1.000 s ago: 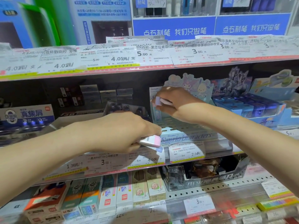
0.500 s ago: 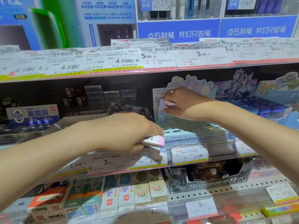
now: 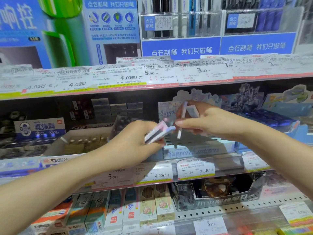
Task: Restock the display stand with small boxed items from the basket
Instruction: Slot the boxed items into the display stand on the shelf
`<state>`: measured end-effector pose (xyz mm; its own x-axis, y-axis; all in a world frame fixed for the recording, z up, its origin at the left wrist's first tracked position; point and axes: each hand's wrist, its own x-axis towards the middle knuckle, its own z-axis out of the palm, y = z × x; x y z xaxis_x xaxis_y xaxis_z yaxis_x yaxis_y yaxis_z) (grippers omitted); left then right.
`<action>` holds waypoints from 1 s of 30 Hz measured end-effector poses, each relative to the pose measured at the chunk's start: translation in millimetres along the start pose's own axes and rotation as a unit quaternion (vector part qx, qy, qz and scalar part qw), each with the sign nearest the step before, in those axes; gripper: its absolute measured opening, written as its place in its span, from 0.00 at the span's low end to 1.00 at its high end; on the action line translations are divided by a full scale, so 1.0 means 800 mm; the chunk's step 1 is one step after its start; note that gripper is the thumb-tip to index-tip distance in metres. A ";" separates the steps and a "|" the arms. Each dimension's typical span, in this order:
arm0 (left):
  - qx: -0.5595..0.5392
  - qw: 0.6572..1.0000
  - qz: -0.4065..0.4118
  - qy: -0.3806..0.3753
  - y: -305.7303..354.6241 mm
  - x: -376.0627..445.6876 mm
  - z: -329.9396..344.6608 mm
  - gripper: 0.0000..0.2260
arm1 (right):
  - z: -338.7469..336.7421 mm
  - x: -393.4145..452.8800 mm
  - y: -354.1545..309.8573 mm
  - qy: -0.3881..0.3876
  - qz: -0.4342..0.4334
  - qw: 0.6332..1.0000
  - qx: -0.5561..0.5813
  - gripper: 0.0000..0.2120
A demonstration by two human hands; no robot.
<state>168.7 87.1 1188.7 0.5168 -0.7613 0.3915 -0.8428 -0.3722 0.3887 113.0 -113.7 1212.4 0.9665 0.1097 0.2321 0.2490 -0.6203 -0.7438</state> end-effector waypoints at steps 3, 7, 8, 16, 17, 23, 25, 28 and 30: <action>-0.101 0.992 -0.059 0.047 0.009 -0.002 0.008 0.14 | 0.012 -0.009 -0.005 -0.022 -0.017 0.997 0.068 0.15; -0.229 0.969 -0.079 0.053 0.016 -0.003 0.013 0.12 | 0.025 -0.012 -0.005 -0.026 -0.043 0.992 0.114 0.16; -0.241 0.966 -0.077 0.055 0.018 -0.004 0.013 0.10 | 0.026 -0.011 -0.003 -0.024 -0.044 0.992 0.117 0.16; -0.315 0.939 -0.126 0.055 0.032 -0.012 0.018 0.12 | 0.035 -0.018 -0.007 -0.027 -0.058 0.984 0.166 0.22; -0.323 0.935 -0.133 0.060 0.033 -0.013 0.020 0.12 | 0.034 -0.019 -0.009 -0.021 -0.061 0.984 0.167 0.21; -0.320 0.932 -0.144 0.090 0.034 -0.016 0.022 0.09 | 0.029 -0.025 -0.005 0.077 -0.126 0.977 0.152 0.17; -0.224 0.962 -0.113 0.110 0.029 -0.017 0.019 0.06 | 0.025 -0.019 -0.006 0.103 -0.152 0.978 0.097 0.14; 0.013 0.994 -0.033 0.102 0.015 -0.021 0.007 0.04 | 0.014 0.000 0.002 0.151 -0.158 0.975 0.030 0.16; 0.142 0.989 -0.002 0.032 0.010 -0.024 -0.002 0.07 | 0.012 0.013 0.009 0.165 -0.147 0.975 -0.021 0.17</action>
<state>152.4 99.8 1185.6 0.5208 -0.7276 0.4465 -0.8443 -0.5163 0.1434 125.8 -109.7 1203.6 0.7792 0.0365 0.6257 0.5035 -0.6310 -0.5902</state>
